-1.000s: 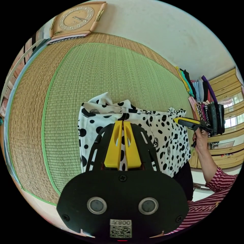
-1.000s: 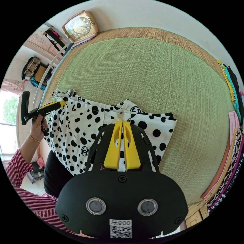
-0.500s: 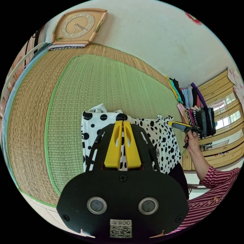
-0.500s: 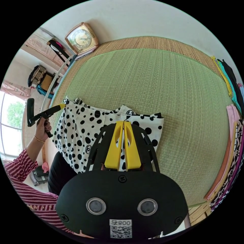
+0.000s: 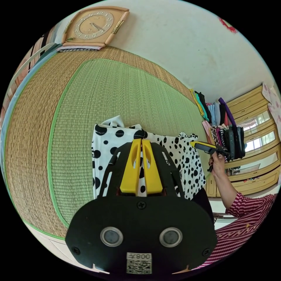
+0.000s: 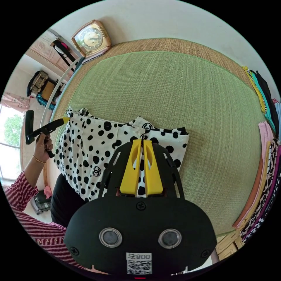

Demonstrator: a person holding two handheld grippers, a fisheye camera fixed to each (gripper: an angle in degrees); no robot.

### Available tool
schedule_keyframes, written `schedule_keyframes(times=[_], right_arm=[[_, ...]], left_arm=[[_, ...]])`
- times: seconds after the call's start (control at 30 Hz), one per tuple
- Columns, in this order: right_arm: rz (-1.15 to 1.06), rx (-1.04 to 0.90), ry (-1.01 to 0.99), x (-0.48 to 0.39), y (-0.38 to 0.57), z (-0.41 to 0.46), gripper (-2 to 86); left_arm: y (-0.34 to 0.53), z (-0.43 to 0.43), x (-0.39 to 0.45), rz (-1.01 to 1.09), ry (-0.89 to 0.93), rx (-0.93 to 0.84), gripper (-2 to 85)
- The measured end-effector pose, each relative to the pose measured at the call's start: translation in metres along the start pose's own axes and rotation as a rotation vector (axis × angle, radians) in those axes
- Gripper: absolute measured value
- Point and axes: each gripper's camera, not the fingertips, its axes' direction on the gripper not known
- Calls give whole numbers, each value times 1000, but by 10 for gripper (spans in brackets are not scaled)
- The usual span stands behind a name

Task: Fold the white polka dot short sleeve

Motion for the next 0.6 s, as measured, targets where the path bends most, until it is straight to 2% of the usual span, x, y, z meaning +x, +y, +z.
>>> schedule_keyframes(times=[0.17,0.4,0.6], right_arm=[[18,56,-31,14,13,-24,12],[68,-61,-85,47,9,7,21],[88,39,-113,73,38,-26,16]], left_arm=[[-11,8,-13,10,-1,7,2],[-24,49,-43,-15,-73,-87,5],[-21,39,-65,-16,26,10,10]])
